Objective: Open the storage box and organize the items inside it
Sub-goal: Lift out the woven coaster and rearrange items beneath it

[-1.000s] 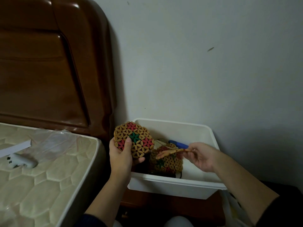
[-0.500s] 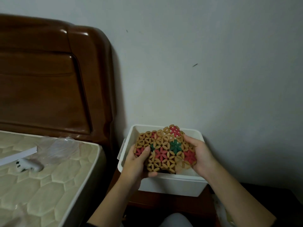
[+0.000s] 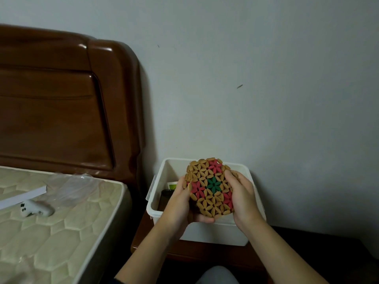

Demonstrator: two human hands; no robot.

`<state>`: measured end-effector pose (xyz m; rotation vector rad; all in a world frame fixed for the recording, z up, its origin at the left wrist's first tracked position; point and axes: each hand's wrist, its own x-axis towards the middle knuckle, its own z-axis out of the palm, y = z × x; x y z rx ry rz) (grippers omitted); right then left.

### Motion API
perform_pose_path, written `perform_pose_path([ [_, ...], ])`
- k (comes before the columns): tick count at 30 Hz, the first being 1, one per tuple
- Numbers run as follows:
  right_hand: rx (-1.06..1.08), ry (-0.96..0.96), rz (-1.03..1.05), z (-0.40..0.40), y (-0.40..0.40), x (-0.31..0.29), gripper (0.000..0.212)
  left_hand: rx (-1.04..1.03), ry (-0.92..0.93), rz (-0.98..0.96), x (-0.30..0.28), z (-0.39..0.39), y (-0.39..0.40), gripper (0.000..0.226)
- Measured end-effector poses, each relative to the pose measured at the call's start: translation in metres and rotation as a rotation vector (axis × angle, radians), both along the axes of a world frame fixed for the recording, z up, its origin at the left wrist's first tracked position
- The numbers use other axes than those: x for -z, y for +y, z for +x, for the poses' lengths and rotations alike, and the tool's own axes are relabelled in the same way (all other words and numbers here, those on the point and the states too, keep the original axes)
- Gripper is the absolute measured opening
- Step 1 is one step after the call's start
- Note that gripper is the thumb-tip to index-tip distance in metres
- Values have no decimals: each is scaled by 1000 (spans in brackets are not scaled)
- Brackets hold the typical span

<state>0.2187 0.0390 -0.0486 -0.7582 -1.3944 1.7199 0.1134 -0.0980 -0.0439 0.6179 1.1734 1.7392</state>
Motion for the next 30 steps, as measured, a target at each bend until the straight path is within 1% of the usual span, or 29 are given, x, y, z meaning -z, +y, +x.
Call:
perform_pose_path([
  [2, 27, -7, 25, 0, 1, 3, 22, 12, -6, -12, -1, 0, 1, 43],
  [5, 64, -39, 65, -2, 3, 6, 22, 52, -63, -23, -1, 1, 2, 60],
  [6, 80, -48, 80, -3, 4, 7, 21, 53, -50, -25, -1, 1, 2, 58],
  [8, 104, -58, 115, -4, 3, 9, 18, 24, 15, -26, -1, 1, 1, 43],
  [10, 119, -50, 156, -5, 2, 11, 18, -2, 65, -13, 3, 0, 1, 43],
  [11, 125, -48, 167, -4, 2, 11, 23, -5, 74, -3, 4, -1, 0, 44],
  [13, 114, -24, 97, -2, 3, 9, 33, -24, 42, 13, 6, -2, -2, 43],
  [15, 38, -21, -14, 1, 6, 4, 36, -36, -32, 29, 7, -3, -3, 40],
  [17, -23, -36, -11, 1, 7, 0, 37, -23, -68, 10, 7, -7, -4, 38],
  [20, 16, -22, 90, -1, 2, 1, 34, -14, 30, -111, 1, -11, -2, 42],
  [22, 44, -6, 120, -3, -1, 5, 34, -44, 110, -171, -3, -11, 1, 44],
  [26, 73, 7, 158, -5, -5, 5, 32, -108, 258, -182, -7, -3, 6, 51],
  [30, 79, 6, 209, -5, -8, 1, 28, -178, 321, -166, -8, 1, 8, 42],
])
